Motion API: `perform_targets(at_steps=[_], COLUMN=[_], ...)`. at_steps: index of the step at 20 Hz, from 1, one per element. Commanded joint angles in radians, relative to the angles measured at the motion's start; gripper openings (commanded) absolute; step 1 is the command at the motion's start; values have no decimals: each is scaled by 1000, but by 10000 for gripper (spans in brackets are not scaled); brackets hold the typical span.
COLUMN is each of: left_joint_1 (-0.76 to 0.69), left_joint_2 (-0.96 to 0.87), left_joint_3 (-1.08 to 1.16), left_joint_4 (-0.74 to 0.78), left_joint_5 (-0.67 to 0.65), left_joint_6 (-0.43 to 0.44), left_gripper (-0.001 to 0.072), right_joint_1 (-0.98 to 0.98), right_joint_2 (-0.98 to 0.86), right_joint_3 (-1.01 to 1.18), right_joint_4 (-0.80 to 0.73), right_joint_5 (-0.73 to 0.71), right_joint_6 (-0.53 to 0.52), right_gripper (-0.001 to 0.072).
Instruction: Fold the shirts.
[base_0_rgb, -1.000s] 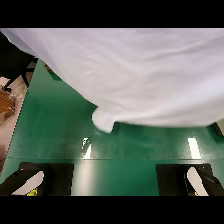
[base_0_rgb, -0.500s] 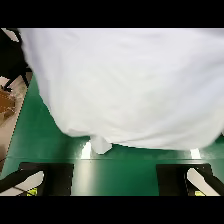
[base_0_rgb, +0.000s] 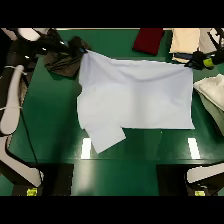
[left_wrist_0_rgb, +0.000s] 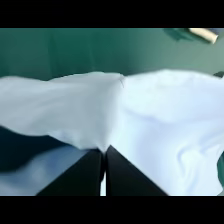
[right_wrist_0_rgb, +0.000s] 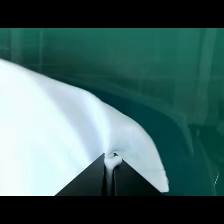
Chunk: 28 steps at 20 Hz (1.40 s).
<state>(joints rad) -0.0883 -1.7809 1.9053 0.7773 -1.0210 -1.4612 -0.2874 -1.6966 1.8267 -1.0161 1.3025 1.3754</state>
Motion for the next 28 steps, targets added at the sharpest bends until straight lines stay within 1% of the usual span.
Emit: perform_targets(at_steps=[1, 2, 3, 4, 5, 6, 8, 9, 10, 12, 13, 14, 16, 18, 21, 22, 24, 28], left_joint_1=[-35, -38, -38, -35, -27, -13, 24, 43, 58, 77, 83, 83, 83, 83, 83, 83, 83, 83], left_joint_2=[-100, -108, -111, -111, -111, -110, -110, -110, -109, -98, -70, -19, 124, 278, 474, 522, 586, 676], left_joint_3=[-3, -3, -3, -2, -1, 0, 0, 0, -5, -51, -117, -219, -472, -732, -1041, -1119, -1230, -1365], left_joint_4=[11, 17, 23, 39, 51, 77, 101, 99, 104, 107, 107, 111, 111, 59, -39, -46, -46, -85], left_joint_5=[102, 105, 101, 95, 77, 40, -80, -155, -243, -391, -430, -411, -285, -167, -82, -57, -53, -39], left_joint_6=[3, 3, 4, 3, 2, 2, -31, -32, -27, -23, -18, -3, -2, -5, 2, 1, 0, -3], left_gripper=[24, 25, 46, 309, 516, 544, 545, 545, 544, 544, 543, 543, 544, 544, 544, 544, 544, 544], right_joint_1=[28, 28, 27, 14, -4, -30, -90, -116, -143, -206, -241, -275, -346, -408, -483, -495, -499, -487], right_joint_2=[-149, -172, -184, -186, -182, -165, -96, -51, 6, 133, 193, 237, 307, 353, 394, 404, 426, 466], right_joint_3=[146, 161, 162, 155, 142, 116, 6, -68, -165, -388, -497, -583, -715, -783, -829, -838, -851, -850], right_joint_4=[-5, -3, 6, 13, 22, 21, 22, 22, 21, 23, 34, 59, 109, 143, 160, 161, 160, 160], right_joint_5=[-33, -19, -3, 17, 35, 53, 64, 62, 44, -36, -64, -67, -67, -82, -53, -53, -53, -47], right_joint_6=[40, 64, 82, 83, 80, 80, 77, 64, 36, -10, -46, -96, -183, -221, -241, -241, -241, -241], right_gripper=[25, 42, 224, 379, 404, 405, 405, 404, 404, 404, 405, 404, 405, 404, 405, 404, 404, 403])
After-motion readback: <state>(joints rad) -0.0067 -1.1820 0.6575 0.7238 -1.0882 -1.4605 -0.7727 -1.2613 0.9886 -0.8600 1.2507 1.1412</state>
